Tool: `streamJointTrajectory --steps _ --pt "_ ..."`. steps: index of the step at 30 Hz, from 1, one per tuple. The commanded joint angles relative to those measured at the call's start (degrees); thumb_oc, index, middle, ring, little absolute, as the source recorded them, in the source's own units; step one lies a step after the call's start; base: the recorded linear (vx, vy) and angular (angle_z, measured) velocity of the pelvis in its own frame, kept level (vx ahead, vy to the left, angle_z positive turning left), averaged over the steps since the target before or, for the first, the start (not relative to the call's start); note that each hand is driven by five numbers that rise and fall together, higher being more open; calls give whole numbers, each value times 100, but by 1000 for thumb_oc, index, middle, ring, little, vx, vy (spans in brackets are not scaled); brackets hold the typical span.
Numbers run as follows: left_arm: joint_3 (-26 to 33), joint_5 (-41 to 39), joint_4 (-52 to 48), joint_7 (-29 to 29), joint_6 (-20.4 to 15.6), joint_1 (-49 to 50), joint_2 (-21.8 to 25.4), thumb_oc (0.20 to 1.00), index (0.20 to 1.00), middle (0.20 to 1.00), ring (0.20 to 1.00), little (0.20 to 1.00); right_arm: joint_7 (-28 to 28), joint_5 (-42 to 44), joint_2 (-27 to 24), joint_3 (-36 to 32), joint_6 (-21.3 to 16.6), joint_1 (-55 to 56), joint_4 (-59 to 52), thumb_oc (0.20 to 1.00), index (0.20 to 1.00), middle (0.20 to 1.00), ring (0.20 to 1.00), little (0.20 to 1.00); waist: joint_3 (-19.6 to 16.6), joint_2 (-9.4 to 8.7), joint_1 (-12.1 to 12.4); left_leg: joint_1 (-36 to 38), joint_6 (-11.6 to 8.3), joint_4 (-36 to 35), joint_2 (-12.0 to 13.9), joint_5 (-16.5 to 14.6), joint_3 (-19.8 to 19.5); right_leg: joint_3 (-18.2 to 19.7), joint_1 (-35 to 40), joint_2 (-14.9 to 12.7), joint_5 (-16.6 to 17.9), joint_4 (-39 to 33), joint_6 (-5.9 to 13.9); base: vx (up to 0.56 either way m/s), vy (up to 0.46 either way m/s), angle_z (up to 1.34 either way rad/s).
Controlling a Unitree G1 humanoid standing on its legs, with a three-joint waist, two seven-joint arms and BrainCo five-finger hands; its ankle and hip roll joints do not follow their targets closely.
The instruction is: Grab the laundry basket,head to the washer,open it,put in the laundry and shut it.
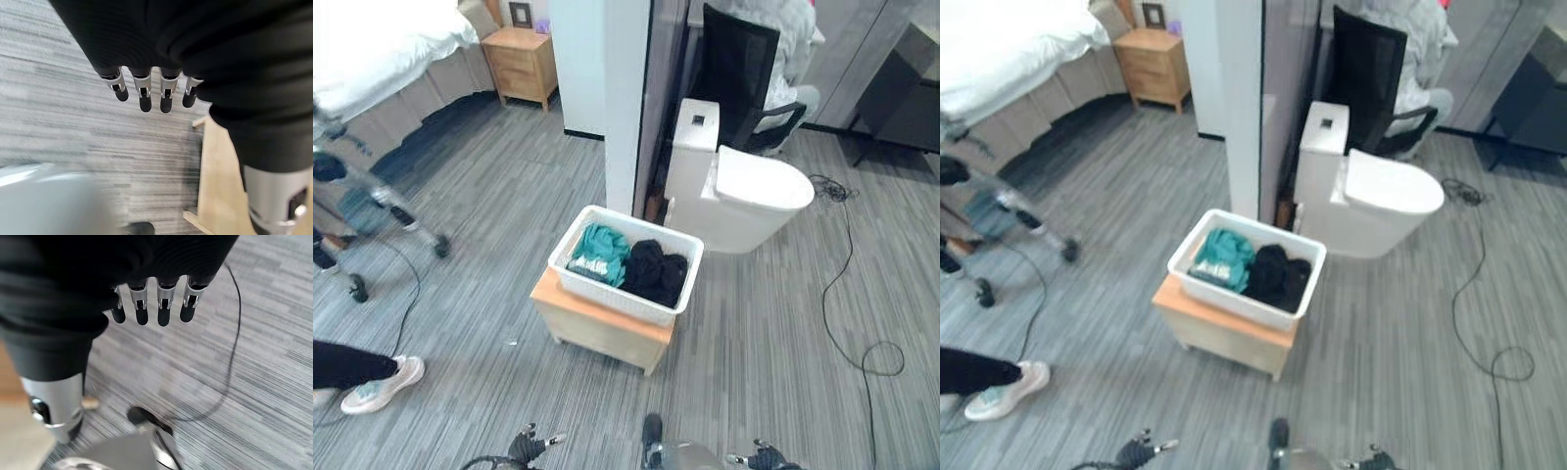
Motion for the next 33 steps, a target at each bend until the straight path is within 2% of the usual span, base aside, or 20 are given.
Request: streamJointTrajectory --steps 1,3,4,5,6,7,9,10,16,19,20,22,23,25,26,27,28,29,31,33 --pt "-238 -154 -225 55 -55 -198 299 1000 1000 1000 1000 1000 -32 72 -307 126 -8 109 -37 1000 1000 1000 1000 1000 319 -22 38 -152 460 -568 77 -67 131 71 373 -322 -497 5 347 231 -120 -31" --pt "-291 -146 -257 69 -79 -210 284 1000 1000 1000 1000 1000 -47 84 -341 122 -17 85 -20 1000 1000 1000 1000 1000 348 -47 68 -318 480 -784 122 -152 197 25 518 -362 -519 -69 370 188 -32 11" --pt "-338 -204 -349 98 -128 -219 284 1000 1000 1000 1000 1000 -74 131 -364 123 -53 57 -66 1000 1000 1000 1000 1000 345 -112 110 -447 463 -1760 190 -293 329 -44 677 -480 -558 -203 462 214 55 8" --pt "-356 -271 -390 111 -153 -233 283 1000 1000 1000 1000 1000 -88 144 -377 144 -89 29 -112 1000 1000 1000 1000 1000 342 -113 146 -455 404 -2623 173 -259 313 -35 701 -510 -573 -243 522 215 54 -5" --pt "-356 -271 -390 111 -153 -232 283 1000 1000 1000 1000 1000 -88 144 -377 144 -89 30 -113 1000 1000 1000 1000 1000 353 -122 153 -424 405 -2652 164 -248 327 -27 714 -520 -574 -244 524 261 150 3" --pt "-342 -361 -494 172 -199 -207 320 1000 1000 1000 1000 1000 -44 19 -415 322 -168 -27 -448 1000 1000 1000 1000 1000 310 3 233 -289 232 -4282 216 -69 27 2 707 -464 -797 -49 606 204 109 8" --pt "-313 -364 -479 166 -182 -174 319 1000 1000 1000 1000 1000 -74 -30 -417 332 -204 11 -574 1000 1000 1000 1000 1000 286 48 219 -122 180 -4480 273 -89 112 -17 714 -457 -834 -3 642 198 90 -30" --pt "-305 -341 -471 201 -185 -166 342 1000 1000 1000 1000 1000 -108 -49 -441 325 -192 -6 -701 1000 1000 1000 1000 1000 314 64 200 -178 131 -4291 268 -64 180 -19 681 -492 -819 66 630 134 89 -64" --pt "-115 -250 -455 276 -182 -91 552 1000 1000 1000 1000 1000 -136 9 -576 189 -231 75 -1157 1000 1000 1000 1000 1000 376 77 204 78 187 -4676 139 -210 373 251 553 -638 -677 -43 737 61 80 -48" --pt "73 -408 -698 383 -241 30 592 1000 1000 1000 1000 1000 -248 295 -593 -223 -255 214 -1194 1000 1000 1000 1000 1000 396 136 155 142 207 -4779 74 -243 504 290 506 -720 -594 -150 817 36 83 -18" --pt "255 -603 -1219 399 -285 253 670 1000 1000 1000 1000 1000 -316 550 -635 -564 -296 355 -1380 1000 1000 1000 1000 1000 378 170 145 212 215 -4877 46 -249 575 303 516 -755 -534 -244 869 40 73 -4" --pt "254 -603 -1226 399 -281 260 670 1000 1000 1000 1000 1000 -316 550 -635 -565 -293 361 -1385 1000 1000 1000 1000 1000 377 170 149 219 215 -4882 47 -248 579 306 519 -754 -533 -247 869 42 48 -20" --pt "494 -809 -2056 368 -291 600 820 1000 1000 1000 1000 1000 -331 846 -733 -993 -321 568 -1797 1000 1000 1000 1000 1000 334 220 127 312 215 -5000 23 -244 669 304 562 -800 -458 -367 931 85 78 -17" --pt "754 -805 -2902 337 -171 934 1036 1000 1000 1000 1000 1000 -275 993 -904 -1347 -269 702 -2151 1000 1000 1000 1000 1000 281 274 116 409 221 -5086 5 -255 726 300 639 -831 -401 -491 979 103 91 -10" --pt "1091 -778 -3897 281 7 1169 1242 1000 1000 1000 1000 1000 -275 932 -1151 -1631 -151 713 -2475 1000 1000 1000 1000 1000 237 335 108 489 224 -5182 -22 -255 759 264 725 -862 -334 -635 1021 81 83 -13" --pt "1231 -781 -4292 267 72 1188 1348 1000 1000 1000 1000 1000 -301 928 -1249 -1736 -97 630 -2548 1000 1000 1000 1000 1000 221 369 113 502 227 -5218 -34 -256 762 249 740 -873 -319 -672 1037 73 99 -7" --pt "1345 -486 -4609 313 233 1003 1661 1000 1000 1000 1000 1000 -349 971 -1419 -1830 0 388 -2628 1000 1000 1000 1000 1000 205 422 114 535 233 -5297 -56 -250 735 222 762 -884 -289 -727 1055 26 54 1" --pt "1349 -482 -4616 313 242 1000 1660 1000 1000 1000 1000 1000 -350 971 -1418 -1830 3 381 -2628 1000 1000 1000 1000 1000 214 422 111 542 233 -5302 -57 -247 733 220 768 -884 -289 -730 1056 12 47 7" --pt "1349 -209 -4751 360 420 544 2028 1000 1000 1000 1000 1000 -401 1003 -1636 -1853 86 81 -2739 1000 1000 1000 1000 1000 240 461 111 505 238 -5335 -73 -235 690 200 727 -897 -271 -740 1068 -39 32 6" --pt "1110 -46 -4621 382 578 -180 2380 1000 1000 1000 1000 1000 -518 1045 -1845 -1773 157 -412 -2881 1000 1000 1000 1000 1000 427 484 88 282 244 -5278 -92 -217 619 195 503 -916 -233 -676 1073 -200 18 7"
